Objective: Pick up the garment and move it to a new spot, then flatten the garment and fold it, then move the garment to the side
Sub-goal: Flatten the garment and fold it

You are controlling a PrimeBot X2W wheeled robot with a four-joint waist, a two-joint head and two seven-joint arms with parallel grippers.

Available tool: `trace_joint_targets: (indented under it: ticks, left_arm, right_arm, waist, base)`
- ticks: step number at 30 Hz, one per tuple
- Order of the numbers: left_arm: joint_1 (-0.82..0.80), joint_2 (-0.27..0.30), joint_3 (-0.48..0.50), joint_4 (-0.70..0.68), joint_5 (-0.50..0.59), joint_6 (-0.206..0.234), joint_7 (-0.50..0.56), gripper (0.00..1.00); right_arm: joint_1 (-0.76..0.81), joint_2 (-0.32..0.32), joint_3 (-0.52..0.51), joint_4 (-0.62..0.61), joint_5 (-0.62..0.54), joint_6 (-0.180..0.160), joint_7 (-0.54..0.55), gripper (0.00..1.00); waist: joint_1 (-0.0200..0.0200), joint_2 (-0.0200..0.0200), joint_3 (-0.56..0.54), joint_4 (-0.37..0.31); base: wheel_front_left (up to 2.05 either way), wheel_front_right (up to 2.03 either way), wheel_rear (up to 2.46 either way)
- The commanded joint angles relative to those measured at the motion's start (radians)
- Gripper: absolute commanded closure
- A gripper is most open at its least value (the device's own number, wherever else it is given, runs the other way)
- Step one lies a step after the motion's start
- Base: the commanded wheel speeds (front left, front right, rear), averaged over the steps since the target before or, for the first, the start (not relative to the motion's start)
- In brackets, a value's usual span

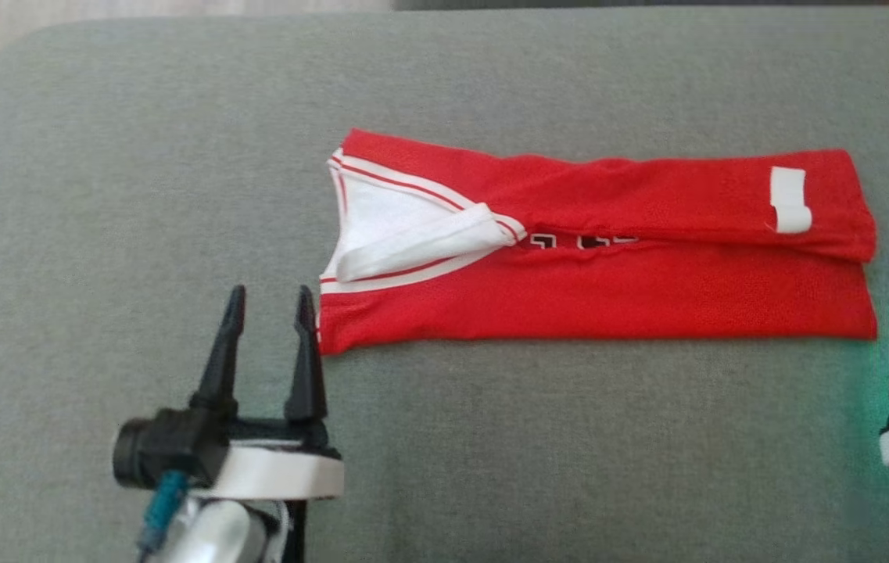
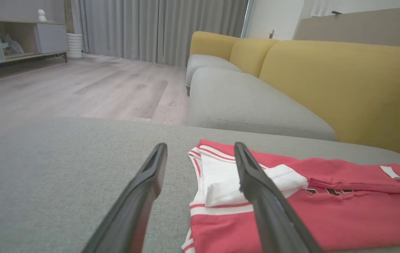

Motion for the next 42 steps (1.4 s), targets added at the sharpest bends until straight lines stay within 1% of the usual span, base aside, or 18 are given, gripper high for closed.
trace_joint_targets:
  ticks: [1, 4, 6, 11, 14, 21, 22, 27, 28, 29, 30, 31, 34, 38, 39, 42]
  left_arm:
    - [0.003, -0.018, 0.057, -0.033, 0.045, -0.009, -0.009, 0.00]
    - [0.048, -0.085, 0.087, -0.033, 0.116, -0.029, -0.009, 0.00]
    - [0.072, -0.119, 0.095, -0.030, 0.158, -0.049, -0.009, 0.00]
    - [0.109, -0.171, 0.109, -0.025, 0.229, -0.093, -0.009, 0.00]
    - [0.116, -0.188, 0.120, -0.021, 0.255, -0.111, -0.009, 0.00]
    - [0.103, -0.204, 0.139, -0.017, 0.297, -0.139, -0.009, 0.00]
    - [0.103, -0.204, 0.139, -0.017, 0.297, -0.139, -0.009, 0.00]
    - [0.093, -0.208, 0.147, -0.014, 0.303, -0.149, -0.009, 0.00]
    - [0.092, -0.209, 0.149, -0.015, 0.303, -0.149, -0.009, 0.00]
    - [0.090, -0.209, 0.150, -0.015, 0.302, -0.149, -0.009, 0.00]
    - [0.088, -0.209, 0.151, -0.017, 0.297, -0.148, -0.009, 0.00]
    - [0.086, -0.209, 0.151, -0.019, 0.294, -0.146, -0.009, 0.00]
    - [0.082, -0.209, 0.150, -0.023, 0.288, -0.140, -0.009, 0.00]
    - [0.078, -0.209, 0.157, -0.028, 0.287, -0.135, -0.009, 0.00]
    - [0.077, -0.209, 0.159, -0.029, 0.288, -0.136, -0.009, 0.00]
    - [0.070, -0.210, 0.167, -0.028, 0.294, -0.144, -0.009, 0.00]
  right_arm:
    - [0.009, -0.002, -0.017, -0.036, -0.029, -0.001, -0.013, 0.00]
    - [0.016, 0.042, -0.061, -0.028, -0.074, -0.001, -0.013, 0.00]
    - [0.008, 0.062, -0.090, -0.010, -0.097, -0.001, -0.003, 0.00]
    - [-0.042, 0.077, -0.149, 0.046, -0.130, -0.001, 0.051, 0.00]
    - [-0.083, 0.089, -0.183, 0.084, -0.138, -0.001, 0.079, 0.00]
    - [-0.188, 0.071, -0.200, 0.213, -0.159, -0.001, 0.147, 0.00]
    - [-0.188, 0.071, -0.200, 0.213, -0.159, -0.001, 0.147, 0.00]
    - [-0.218, 0.091, -0.174, 0.303, -0.160, -0.001, 0.214, 0.00]
    - [-0.219, 0.099, -0.163, 0.310, -0.149, -0.001, 0.226, 0.03]
    - [-0.220, 0.104, -0.153, 0.315, -0.136, -0.001, 0.234, 0.28]
    - [-0.220, 0.109, -0.143, 0.316, -0.124, -0.001, 0.236, 0.62]
    - [-0.219, 0.112, -0.136, 0.315, -0.115, -0.001, 0.234, 1.00]
    - [-0.216, 0.116, -0.126, 0.309, -0.093, -0.001, 0.218, 1.00]
    - [-0.216, 0.099, -0.134, 0.300, -0.082, -0.001, 0.188, 1.00]
    - [-0.218, 0.090, -0.139, 0.296, -0.080, -0.001, 0.183, 1.00]
    - [-0.227, 0.025, -0.159, 0.275, -0.067, -0.001, 0.186, 1.00]
  waist:
    - [0.0001, -0.0001, -0.021, 0.026]
    - [0.0001, -0.0001, -0.036, 0.047]
    - [0.0001, -0.0001, -0.043, 0.061]
    - [0.0001, -0.0001, -0.040, 0.092]
    - [0.0001, -0.0001, -0.031, 0.101]
    - [0.0001, -0.0001, 0.003, 0.115]
    - [0.0001, -0.0001, 0.003, 0.115]
    - [0.0001, -0.0001, 0.014, 0.120]
    - [0.0001, -0.0001, 0.016, 0.119]
    - [0.0001, -0.0001, 0.018, 0.119]
    - [0.0001, -0.0001, 0.019, 0.117]
    - [0.0001, -0.0001, 0.020, 0.116]
    - [0.0001, -0.0001, 0.021, 0.108]
    - [0.0001, -0.0001, 0.022, 0.088]
    - [0.0001, -0.0001, 0.023, 0.082]
    - [0.0001, -0.0001, 0.027, 0.056]
  base:
    - [0.00, 0.00, 0.00]
    - [0.00, 0.00, 0.00]
    - [0.00, 0.00, 0.00]
    - [0.00, 0.00, 0.00]
    - [0.00, 0.00, 0.00]
    - [0.00, 0.00, 0.00]
    - [0.00, 0.00, 0.00]
    - [0.00, 0.00, 0.00]
    - [0.00, 0.00, 0.00]
    - [0.00, 0.00, 0.00]
    - [0.00, 0.00, 0.00]
    - [0.00, 0.00, 0.00]
    - [0.00, 0.00, 0.00]
    - [0.00, 0.00, 0.00]
    - [0.00, 0.00, 0.00]
    - [0.00, 0.00, 0.00]
